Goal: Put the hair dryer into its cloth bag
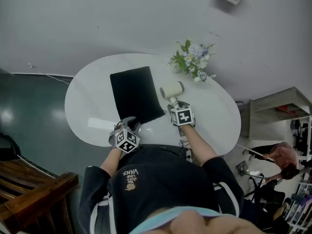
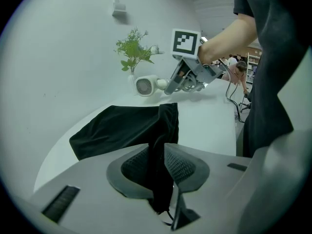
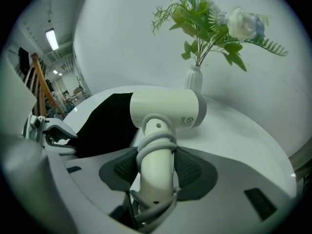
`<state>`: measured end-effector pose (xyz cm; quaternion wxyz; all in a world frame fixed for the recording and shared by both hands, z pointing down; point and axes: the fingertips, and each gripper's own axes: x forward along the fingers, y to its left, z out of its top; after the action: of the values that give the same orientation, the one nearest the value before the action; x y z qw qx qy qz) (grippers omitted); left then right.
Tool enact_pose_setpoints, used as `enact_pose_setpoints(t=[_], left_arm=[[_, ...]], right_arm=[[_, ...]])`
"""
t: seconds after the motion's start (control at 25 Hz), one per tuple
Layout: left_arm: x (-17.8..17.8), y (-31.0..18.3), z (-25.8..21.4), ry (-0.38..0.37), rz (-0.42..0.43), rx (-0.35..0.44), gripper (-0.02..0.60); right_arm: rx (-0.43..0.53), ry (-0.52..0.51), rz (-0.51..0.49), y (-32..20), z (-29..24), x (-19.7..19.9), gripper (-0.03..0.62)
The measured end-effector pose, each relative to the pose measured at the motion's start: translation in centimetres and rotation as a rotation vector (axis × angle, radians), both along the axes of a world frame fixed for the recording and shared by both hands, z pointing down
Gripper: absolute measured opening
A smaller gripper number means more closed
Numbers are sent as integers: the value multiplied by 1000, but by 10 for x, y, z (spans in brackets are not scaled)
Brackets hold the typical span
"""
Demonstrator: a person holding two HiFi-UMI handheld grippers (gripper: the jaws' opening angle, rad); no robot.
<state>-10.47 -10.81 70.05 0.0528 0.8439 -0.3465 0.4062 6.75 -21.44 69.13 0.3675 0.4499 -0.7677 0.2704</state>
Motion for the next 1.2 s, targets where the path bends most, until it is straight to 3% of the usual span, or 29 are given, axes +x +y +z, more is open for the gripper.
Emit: enact_pose_setpoints(t=[0.08,0.28,0.64,1.2], left_arm=[[1,-3,-1,-5,-13,5,82],[3,-9,-3,3,-50,-3,35],[15,-14,-18,57,-156,-27,29],[65,-20,-51,145,-244,25,29]], right_arm=[[4,-13,-3,10,-7,4,221],[5,-43,-26,35,-14,13,222],[-11,-50,-131,80,-15,15,222],[-36,-59,-297,142,-7,20,222]])
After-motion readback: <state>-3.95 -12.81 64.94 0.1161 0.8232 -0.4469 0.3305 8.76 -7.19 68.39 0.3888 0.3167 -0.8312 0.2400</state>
